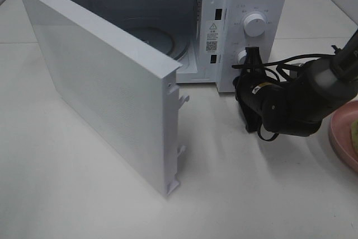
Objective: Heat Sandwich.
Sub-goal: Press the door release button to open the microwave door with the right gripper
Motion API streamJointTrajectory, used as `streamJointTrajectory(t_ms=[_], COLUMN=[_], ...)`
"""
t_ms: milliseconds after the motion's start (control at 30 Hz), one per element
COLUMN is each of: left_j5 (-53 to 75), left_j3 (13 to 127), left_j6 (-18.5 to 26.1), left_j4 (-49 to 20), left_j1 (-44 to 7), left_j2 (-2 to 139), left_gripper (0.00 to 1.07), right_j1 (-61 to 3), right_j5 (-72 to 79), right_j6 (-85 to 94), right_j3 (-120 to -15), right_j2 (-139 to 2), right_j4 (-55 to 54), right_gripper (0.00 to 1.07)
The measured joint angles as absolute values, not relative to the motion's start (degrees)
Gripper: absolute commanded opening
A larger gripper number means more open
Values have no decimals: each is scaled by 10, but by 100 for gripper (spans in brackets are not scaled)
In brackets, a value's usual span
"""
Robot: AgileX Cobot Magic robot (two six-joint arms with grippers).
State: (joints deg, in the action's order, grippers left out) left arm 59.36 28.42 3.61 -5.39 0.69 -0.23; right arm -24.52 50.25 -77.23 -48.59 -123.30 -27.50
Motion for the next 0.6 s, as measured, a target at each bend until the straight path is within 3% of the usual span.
streamJointTrajectory(t_ms=[600], left_j5=[594], left_j3=[284], left_j6=[36], left_j4=[-54], left_j1=[7], left_j2=[-2], left_gripper=[103], right_j1=[-246], right_j5=[498], right_j6=[-779], right_j3=[-486], right_j2=[-1233], right_j4=[-271], right_gripper=[4])
